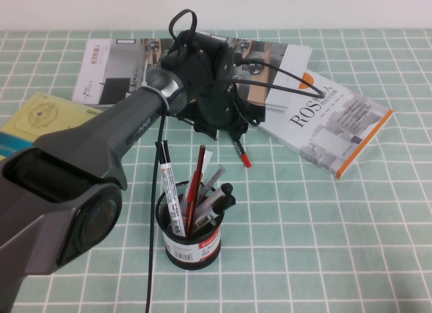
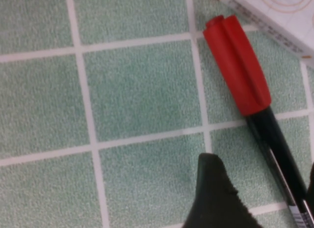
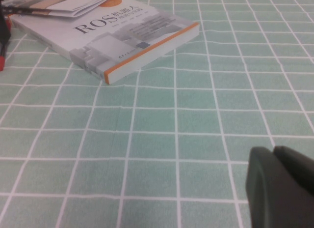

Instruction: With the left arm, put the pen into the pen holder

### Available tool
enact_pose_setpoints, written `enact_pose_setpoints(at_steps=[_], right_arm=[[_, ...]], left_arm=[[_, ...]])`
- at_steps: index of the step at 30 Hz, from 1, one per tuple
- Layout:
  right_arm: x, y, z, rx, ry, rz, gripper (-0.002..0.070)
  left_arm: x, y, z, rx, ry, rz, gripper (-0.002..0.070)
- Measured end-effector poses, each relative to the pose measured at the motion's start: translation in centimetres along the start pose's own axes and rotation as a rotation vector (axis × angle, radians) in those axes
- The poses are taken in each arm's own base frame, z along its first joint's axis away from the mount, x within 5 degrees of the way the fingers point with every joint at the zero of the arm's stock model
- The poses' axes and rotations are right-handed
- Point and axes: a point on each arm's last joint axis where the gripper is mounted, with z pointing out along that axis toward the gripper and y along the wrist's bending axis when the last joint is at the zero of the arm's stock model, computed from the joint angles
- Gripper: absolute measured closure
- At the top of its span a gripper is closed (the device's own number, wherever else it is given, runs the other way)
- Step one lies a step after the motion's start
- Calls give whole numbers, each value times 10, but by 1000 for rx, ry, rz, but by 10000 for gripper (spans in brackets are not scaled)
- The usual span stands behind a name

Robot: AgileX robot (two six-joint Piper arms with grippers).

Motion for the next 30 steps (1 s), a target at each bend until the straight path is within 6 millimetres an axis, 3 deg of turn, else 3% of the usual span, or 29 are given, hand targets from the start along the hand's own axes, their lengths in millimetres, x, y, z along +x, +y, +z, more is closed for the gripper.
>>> enact_pose_setpoints(at_steps=[19, 22, 28, 30], right_arm=[[0, 0, 0, 0, 0, 0, 696], [0, 0, 0, 0, 0, 0, 696], [0, 0, 0, 0, 0, 0, 696], [0, 0, 0, 0, 0, 0, 696]], left_arm=[[6, -3, 7, -22, 28, 45, 333], [6, -2, 7, -35, 31, 53, 384], [8, 0, 6, -58, 55, 71, 601], [8, 0, 6, -58, 57, 91, 620]])
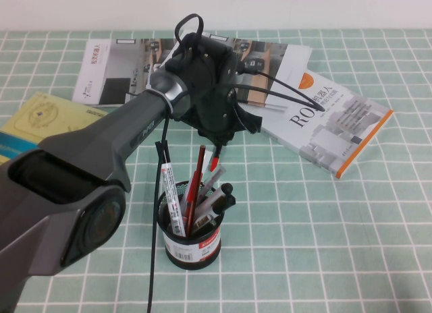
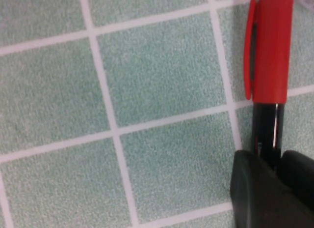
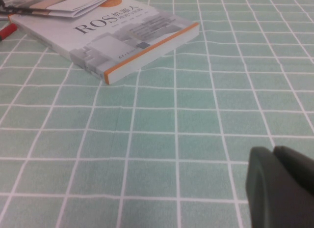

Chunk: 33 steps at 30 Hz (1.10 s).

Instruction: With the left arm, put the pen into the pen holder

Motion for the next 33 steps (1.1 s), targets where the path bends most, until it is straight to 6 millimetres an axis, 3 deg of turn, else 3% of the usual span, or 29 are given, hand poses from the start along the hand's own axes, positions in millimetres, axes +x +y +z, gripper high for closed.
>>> enact_pose_setpoints(at_steps=[6, 11, 13, 22, 26, 33], right_arm=[[0, 0, 0, 0, 0, 0, 696], [0, 0, 0, 0, 0, 0, 696], [0, 0, 0, 0, 0, 0, 696], [0, 0, 0, 0, 0, 0, 696], [0, 0, 0, 0, 0, 0, 696], [0, 0, 0, 0, 0, 0, 696]], left_arm=[[-1, 0, -1, 2, -7, 37, 620], [-6, -1, -23, 21, -49, 47, 620], [-11, 0, -42, 30, -102, 62, 624], [-33, 3, -161, 115, -449, 88, 629], [-31, 8, -208, 131, -546, 110, 629], [-19, 15, -272, 146, -676, 149, 629]])
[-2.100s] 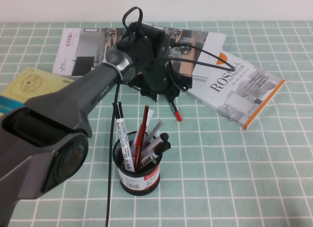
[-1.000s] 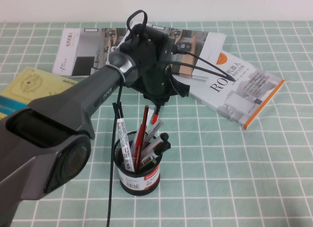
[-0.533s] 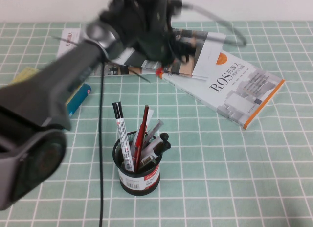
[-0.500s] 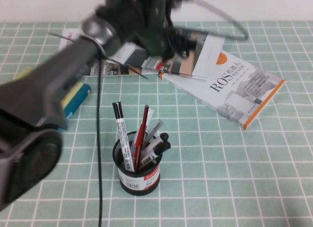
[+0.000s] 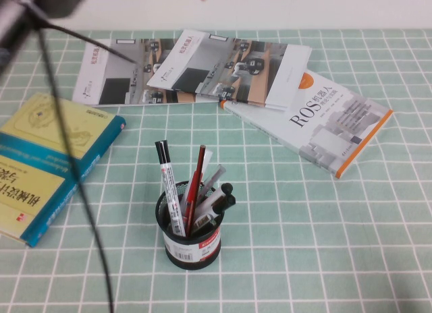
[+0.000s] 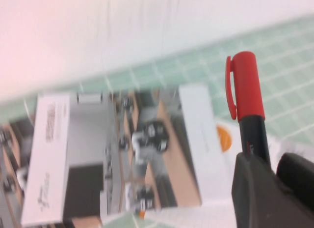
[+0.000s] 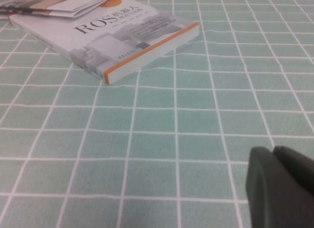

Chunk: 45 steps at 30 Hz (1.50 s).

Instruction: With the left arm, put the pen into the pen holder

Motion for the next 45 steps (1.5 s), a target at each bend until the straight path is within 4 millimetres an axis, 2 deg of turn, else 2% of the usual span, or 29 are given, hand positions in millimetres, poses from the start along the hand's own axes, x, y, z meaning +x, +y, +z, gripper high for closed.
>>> enact_pose_setpoints(at_steps=[2, 5, 8, 13, 19, 24, 32, 38, 45], right_arm=[[0, 0, 0, 0, 0, 0, 696], [0, 0, 0, 0, 0, 0, 696], [0, 0, 0, 0, 0, 0, 696], [0, 0, 0, 0, 0, 0, 696], [0, 0, 0, 0, 0, 0, 696], [0, 0, 0, 0, 0, 0, 696], [0, 0, 0, 0, 0, 0, 696], [0, 0, 0, 0, 0, 0, 696], [0, 0, 0, 0, 0, 0, 696]], left_arm=[[-2, -1, -19, 11, -43, 12, 629], [6, -1, -43, 30, -119, 22, 629], [30, 1, -62, 46, -168, 22, 629], [87, 6, -83, 69, -196, 14, 629], [133, 11, -121, 97, -305, 9, 629], [168, 16, -145, 108, -330, -6, 629], [213, 21, -158, 108, -294, -8, 629], [228, 19, -154, 129, -289, -29, 629], [241, 4, -154, 244, -447, -22, 629]])
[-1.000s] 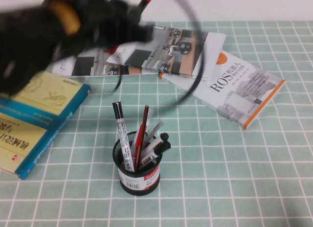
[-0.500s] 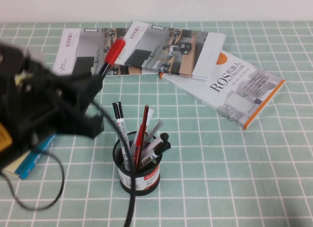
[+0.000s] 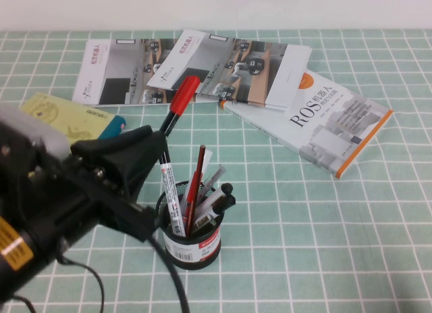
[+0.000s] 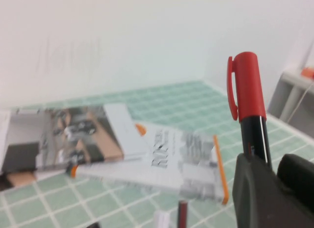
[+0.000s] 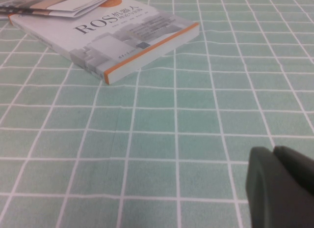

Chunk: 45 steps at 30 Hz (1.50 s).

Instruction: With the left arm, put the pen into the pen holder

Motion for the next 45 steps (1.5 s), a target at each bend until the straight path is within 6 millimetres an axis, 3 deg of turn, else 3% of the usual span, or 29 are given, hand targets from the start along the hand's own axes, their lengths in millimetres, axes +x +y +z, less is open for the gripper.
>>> enact_pose_setpoints(at_steps=[6, 16, 24, 33, 45], right_arm=[[0, 0, 0, 0, 0, 0, 696], [0, 0, 0, 0, 0, 0, 696], [0, 0, 0, 0, 0, 0, 696], [0, 0, 0, 0, 0, 0, 696], [0, 0, 0, 0, 0, 0, 696]], left_arm=[[17, -2, -5, 46, -117, -15, 629], [66, 2, 4, 96, -219, -32, 629], [105, 8, 20, 68, -70, -50, 629], [106, 8, 21, 68, -67, -51, 629], [82, 13, -2, 1, -211, -109, 629]])
